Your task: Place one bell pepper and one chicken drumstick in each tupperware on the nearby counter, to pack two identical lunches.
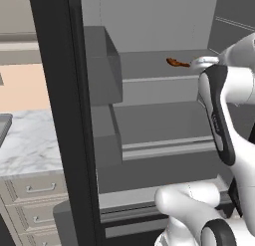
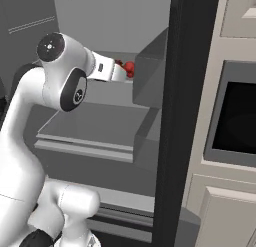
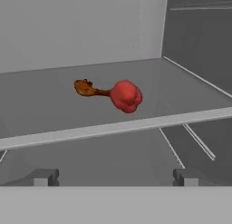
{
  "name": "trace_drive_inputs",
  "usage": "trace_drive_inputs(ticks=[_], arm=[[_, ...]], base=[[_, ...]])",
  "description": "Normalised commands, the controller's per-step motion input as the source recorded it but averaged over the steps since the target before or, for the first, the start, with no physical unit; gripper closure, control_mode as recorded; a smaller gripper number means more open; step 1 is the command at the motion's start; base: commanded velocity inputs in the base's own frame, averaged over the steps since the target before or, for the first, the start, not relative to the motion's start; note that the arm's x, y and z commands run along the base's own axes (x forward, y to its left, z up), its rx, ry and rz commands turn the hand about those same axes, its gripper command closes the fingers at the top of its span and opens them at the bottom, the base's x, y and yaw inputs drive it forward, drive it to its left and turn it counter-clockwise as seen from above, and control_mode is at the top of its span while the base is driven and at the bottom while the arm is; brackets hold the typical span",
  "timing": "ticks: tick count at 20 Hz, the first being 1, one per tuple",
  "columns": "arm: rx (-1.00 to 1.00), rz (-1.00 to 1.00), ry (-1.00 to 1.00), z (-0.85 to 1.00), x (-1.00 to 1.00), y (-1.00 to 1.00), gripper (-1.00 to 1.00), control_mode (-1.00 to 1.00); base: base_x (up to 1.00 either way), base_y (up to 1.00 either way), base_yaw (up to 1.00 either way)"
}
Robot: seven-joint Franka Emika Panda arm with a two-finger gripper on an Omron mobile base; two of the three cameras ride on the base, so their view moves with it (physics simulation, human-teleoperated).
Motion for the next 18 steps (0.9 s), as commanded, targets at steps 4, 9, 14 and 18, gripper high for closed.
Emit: trace_drive_inputs(ticks=[4, 9, 14, 18], arm=[[0.0, 0.0, 0.02, 0.13, 0.44, -0.23, -1.0, -1.0], [0.0, 0.0, 0.12, 0.01, 0.48, -0.24, -1.0, -1.0], [0.0, 0.01, 0.17, 0.0, 0.56, -0.03, -1.0, -1.0], [0.0, 0.03, 0.06, 0.0, 0.4, -0.07, -1.0, -1.0]], base=[[0.0, 0.0, 0.0], [0.0, 0.0, 0.0], [0.0, 0.0, 0.0], [0.0, 0.0, 0.0]])
